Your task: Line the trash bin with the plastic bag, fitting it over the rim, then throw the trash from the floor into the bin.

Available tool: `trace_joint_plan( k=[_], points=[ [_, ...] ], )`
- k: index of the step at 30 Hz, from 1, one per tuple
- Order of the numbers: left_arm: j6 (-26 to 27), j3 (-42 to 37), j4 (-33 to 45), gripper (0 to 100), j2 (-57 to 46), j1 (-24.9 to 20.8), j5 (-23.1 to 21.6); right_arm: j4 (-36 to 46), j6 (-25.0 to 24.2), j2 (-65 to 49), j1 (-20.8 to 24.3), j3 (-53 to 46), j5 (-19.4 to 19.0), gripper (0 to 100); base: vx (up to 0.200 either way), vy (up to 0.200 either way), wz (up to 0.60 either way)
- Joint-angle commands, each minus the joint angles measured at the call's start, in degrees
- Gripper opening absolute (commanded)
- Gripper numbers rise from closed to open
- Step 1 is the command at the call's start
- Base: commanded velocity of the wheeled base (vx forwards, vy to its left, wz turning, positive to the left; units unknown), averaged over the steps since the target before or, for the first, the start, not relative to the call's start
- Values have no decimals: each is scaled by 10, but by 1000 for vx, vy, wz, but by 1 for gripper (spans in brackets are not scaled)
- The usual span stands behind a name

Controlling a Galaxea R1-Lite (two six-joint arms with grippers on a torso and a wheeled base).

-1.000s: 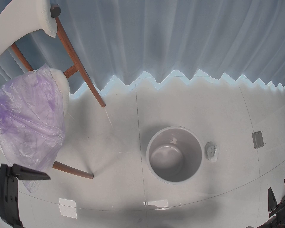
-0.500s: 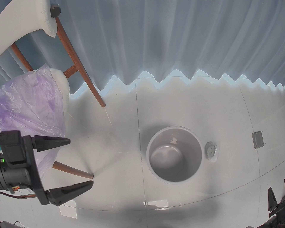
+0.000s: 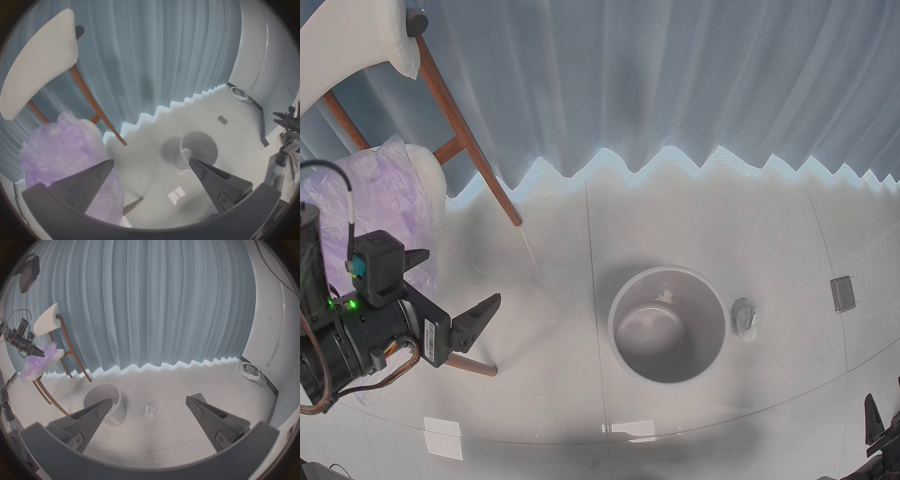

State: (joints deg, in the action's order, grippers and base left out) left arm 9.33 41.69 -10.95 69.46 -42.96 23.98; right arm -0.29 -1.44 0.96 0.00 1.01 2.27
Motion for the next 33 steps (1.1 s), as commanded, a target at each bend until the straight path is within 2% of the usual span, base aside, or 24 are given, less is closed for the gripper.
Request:
trace_joint_plan(
  k=[1, 3, 4, 5, 6, 9, 10, 15, 22, 33],
  points=[
    [1, -30, -11, 100, 24, 44, 27, 0, 0, -10, 1, -10, 0, 100, 0, 0, 0],
    [2, -28, -13, 100, 27, 49, 45, -1, 0, -10, 0, -10, 0, 100, 0, 0, 0],
    [3, -23, -14, 100, 38, 53, 77, -1, 0, -10, 0, -10, 0, 100, 0, 0, 0],
    [3, -23, -14, 100, 38, 53, 77, -1, 0, -10, 0, -10, 0, 100, 0, 0, 0],
    [17, -13, -20, 100, 50, 56, 103, 0, 1, -10, 1, -10, 0, 100, 0, 0, 0],
    [39, -2, -21, 100, 63, 69, 119, 0, 1, -10, 0, -10, -1, 100, 0, 0, 0],
    [61, 11, -21, 100, 76, 78, 133, 0, 1, -10, 1, -10, 0, 100, 0, 0, 0],
    [73, 34, -21, 100, 105, 89, 173, -1, 0, -10, 1, -10, 0, 100, 0, 0, 0],
    [90, 54, -22, 100, 137, 100, 180, -1, 1, -10, 1, -10, 0, 100, 0, 0, 0],
    [112, 49, -47, 100, 156, 147, 179, -1, 2, -10, 0, -10, -1, 100, 0, 0, 0]
  ],
)
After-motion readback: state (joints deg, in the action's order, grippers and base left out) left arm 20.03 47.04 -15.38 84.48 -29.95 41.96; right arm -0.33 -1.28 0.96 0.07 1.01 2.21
